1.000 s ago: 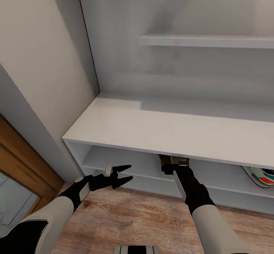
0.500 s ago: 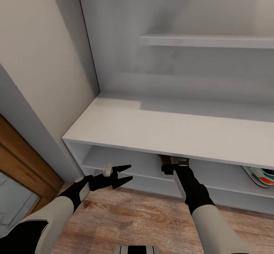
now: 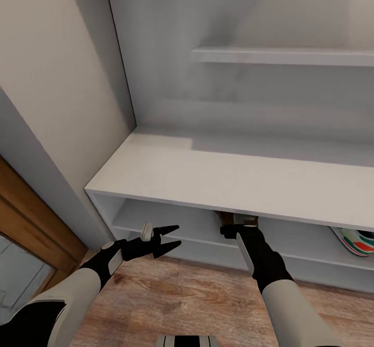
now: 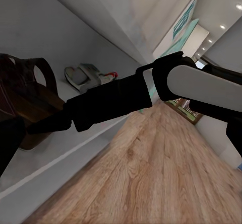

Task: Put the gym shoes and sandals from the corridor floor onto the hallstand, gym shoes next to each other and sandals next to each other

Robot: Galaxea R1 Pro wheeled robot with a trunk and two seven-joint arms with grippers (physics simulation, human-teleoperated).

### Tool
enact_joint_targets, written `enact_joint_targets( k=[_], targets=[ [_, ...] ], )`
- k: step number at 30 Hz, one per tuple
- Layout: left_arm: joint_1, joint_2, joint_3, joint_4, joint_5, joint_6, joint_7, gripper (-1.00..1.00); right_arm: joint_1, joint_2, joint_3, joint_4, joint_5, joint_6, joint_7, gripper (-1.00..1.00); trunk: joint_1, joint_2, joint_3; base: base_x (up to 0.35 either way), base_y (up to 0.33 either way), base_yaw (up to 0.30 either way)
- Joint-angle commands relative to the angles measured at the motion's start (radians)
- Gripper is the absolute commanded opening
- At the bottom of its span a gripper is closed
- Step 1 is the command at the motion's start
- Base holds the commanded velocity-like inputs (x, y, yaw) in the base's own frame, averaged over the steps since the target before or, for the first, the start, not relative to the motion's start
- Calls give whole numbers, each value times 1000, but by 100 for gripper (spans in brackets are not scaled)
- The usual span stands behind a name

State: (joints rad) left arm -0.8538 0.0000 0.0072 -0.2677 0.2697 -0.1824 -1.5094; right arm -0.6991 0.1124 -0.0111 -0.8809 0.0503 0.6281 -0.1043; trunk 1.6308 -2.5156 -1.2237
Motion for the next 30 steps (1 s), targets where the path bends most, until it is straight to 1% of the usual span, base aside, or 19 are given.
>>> enact_joint_targets(
  k=[1,6,30],
  targets=[
    [-1,0,1,1,2,-10,-2,100,0,1,-1,-1,5,5,0,100,0,0,-1,-23,0,0],
    [-1,0,1,1,2,-10,-2,100,0,1,-1,-2,5,5,0,100,0,0,-1,-277,0,0],
    [-1,0,1,1,2,-11,-2,100,0,1,-1,-4,6,5,0,100,0,0,-1,-337,0,0]
  ],
)
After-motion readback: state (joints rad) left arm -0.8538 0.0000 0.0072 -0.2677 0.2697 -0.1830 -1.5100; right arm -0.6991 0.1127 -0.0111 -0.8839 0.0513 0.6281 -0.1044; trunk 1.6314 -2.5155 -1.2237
